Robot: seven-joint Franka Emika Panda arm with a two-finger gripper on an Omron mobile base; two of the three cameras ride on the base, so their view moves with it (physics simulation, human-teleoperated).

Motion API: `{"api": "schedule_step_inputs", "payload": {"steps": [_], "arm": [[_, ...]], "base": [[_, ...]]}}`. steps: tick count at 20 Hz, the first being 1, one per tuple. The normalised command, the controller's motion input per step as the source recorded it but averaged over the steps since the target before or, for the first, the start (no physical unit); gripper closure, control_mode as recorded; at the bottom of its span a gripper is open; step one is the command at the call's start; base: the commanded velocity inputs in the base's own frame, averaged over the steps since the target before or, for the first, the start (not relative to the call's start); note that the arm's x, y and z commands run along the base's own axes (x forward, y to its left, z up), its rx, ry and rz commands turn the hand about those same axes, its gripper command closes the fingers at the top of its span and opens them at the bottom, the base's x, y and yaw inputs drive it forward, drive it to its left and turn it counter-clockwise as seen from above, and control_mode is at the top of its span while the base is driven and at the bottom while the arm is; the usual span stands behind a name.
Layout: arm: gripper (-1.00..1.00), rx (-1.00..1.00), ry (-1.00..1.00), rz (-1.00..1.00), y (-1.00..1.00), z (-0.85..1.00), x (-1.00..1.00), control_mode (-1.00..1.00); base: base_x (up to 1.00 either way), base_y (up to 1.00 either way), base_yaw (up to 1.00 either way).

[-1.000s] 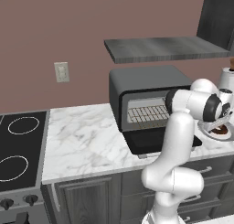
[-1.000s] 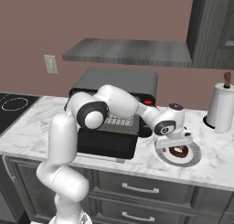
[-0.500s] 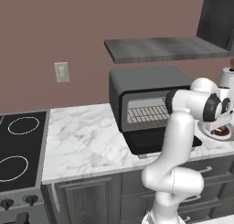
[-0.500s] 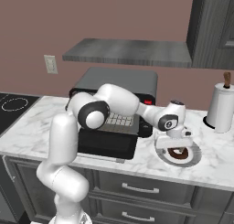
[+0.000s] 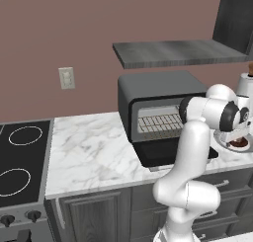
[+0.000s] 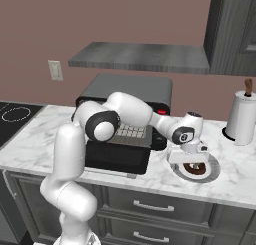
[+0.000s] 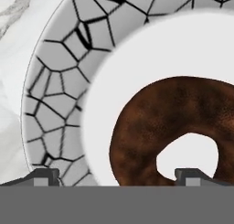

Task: Pick up the bagel from the plate, place it on the toaster oven rack, close the door, and set the timer.

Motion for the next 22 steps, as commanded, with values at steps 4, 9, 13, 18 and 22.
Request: {"api": "schedule_step_inputs", "payload": {"steps": [4,9,13,18,22], "arm": [[-1.00,0.04,0.00,0.10,0.13,-0.43,0.53,-1.00],[1.00,0.02,0.03,0.09,0.17,-0.50,0.25,-1.00],[1.00,0.04,0.06,0.03,0.11,-0.40,0.00,-1.00],[1.00,0.06,0.05,0.00,0.08,-0.04,-0.12,-1.00],[1.00,0.01,-0.19,0.00,0.11,0.88,-0.27,-1.00]], "base": [[0.00,0.00,0.00],[0.00,0.00,0.00],[0.00,0.00,0.00],[0.00,0.00,0.00],[0.00,0.00,0.00]]}}
